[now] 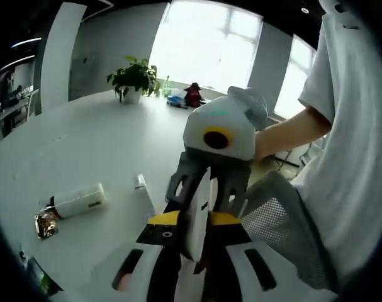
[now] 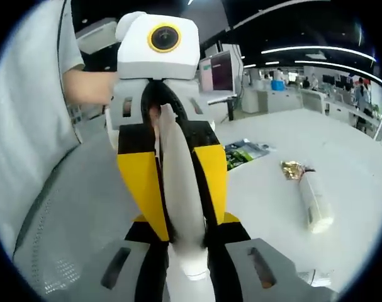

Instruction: Arrange the skincare products in the storage area until every visible bottle or jar stands upright without overlapping.

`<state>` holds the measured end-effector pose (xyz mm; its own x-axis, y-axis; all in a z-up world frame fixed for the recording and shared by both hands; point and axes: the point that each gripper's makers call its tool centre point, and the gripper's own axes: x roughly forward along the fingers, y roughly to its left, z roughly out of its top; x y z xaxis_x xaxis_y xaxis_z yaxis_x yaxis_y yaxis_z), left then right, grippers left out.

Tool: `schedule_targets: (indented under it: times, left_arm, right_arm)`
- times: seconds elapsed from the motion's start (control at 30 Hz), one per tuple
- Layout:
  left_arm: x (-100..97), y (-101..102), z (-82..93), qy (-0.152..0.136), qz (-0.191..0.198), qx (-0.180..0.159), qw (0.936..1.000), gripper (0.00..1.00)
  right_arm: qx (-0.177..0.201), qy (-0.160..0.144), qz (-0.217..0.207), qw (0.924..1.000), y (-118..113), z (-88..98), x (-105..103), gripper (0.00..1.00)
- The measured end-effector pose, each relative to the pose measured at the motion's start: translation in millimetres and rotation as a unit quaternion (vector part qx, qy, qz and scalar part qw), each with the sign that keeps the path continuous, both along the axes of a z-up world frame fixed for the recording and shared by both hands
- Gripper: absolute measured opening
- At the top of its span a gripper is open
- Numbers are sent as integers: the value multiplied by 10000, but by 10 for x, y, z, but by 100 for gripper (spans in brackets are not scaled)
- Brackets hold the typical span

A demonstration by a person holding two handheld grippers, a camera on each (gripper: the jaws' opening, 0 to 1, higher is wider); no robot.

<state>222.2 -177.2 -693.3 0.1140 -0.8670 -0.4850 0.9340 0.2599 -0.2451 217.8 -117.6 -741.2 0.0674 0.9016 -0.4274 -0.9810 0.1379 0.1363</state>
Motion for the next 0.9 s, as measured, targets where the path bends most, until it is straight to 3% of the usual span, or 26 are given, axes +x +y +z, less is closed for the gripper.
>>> schedule_targets:
  times: [0.2,0.9]
  left_arm:
    - [48,-16,3,-86,-31,19,10000,9]
    - [245,-1,20,-50,409,-132,9991,12]
  right_arm:
    - [-13,-62,-84,9999,-10,9,55,22]
    - [-53,-136,-125,9998,-25,16,236,21]
